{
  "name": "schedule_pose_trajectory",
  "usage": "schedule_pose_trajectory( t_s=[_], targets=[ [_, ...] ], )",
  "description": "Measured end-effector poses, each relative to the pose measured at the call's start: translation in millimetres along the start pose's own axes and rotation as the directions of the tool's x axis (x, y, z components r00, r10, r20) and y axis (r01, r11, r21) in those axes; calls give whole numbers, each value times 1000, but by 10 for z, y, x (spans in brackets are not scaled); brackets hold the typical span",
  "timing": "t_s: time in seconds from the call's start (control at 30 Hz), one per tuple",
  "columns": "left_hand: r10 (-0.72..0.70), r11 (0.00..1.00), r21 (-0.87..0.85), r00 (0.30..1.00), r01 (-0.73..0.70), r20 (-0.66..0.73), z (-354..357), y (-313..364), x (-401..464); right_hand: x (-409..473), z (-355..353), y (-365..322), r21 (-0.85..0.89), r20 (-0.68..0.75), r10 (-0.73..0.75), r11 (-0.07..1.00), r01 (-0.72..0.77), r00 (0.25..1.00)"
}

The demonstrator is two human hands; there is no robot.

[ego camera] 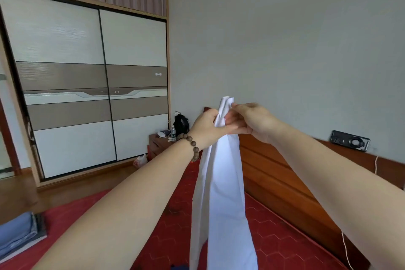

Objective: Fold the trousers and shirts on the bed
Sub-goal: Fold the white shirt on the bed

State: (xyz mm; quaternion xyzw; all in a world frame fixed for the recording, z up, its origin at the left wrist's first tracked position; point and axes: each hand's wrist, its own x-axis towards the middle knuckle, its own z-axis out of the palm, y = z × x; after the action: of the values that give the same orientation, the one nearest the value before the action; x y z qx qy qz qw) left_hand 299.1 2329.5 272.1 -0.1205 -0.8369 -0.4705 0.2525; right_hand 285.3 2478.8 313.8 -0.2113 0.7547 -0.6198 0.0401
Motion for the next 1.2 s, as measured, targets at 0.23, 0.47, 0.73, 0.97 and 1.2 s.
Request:
schedule_pose_trajectory(
  t_s=[0.23, 0.47, 0.73, 0.97, 1.2],
  targets=[
    [109, 990, -98, 988, -98, 106, -15, 8, 51, 7, -412, -232, -783, 250, -442, 431, 449, 861],
    [102, 982, -170, 988, -81, 119, 34, 70, 37, 94, -392, -404, -867, 346, -230, 293, 404, 910],
    [170, 979, -91, 979, -180, -109, 46, -212, -94, 99, -423, -296, -860, 327, -284, 306, 408, 901],
    [392, 896, 257, 917, -363, -71, 147, -317, -191, 70, -436, -255, -865, 371, -290, 239, 442, 882],
    [-122, 987, -80, 969, 143, 217, 183, -336, -249, -4, -575, -210, -893, 344, -285, 194, 406, 895]
  ],
)
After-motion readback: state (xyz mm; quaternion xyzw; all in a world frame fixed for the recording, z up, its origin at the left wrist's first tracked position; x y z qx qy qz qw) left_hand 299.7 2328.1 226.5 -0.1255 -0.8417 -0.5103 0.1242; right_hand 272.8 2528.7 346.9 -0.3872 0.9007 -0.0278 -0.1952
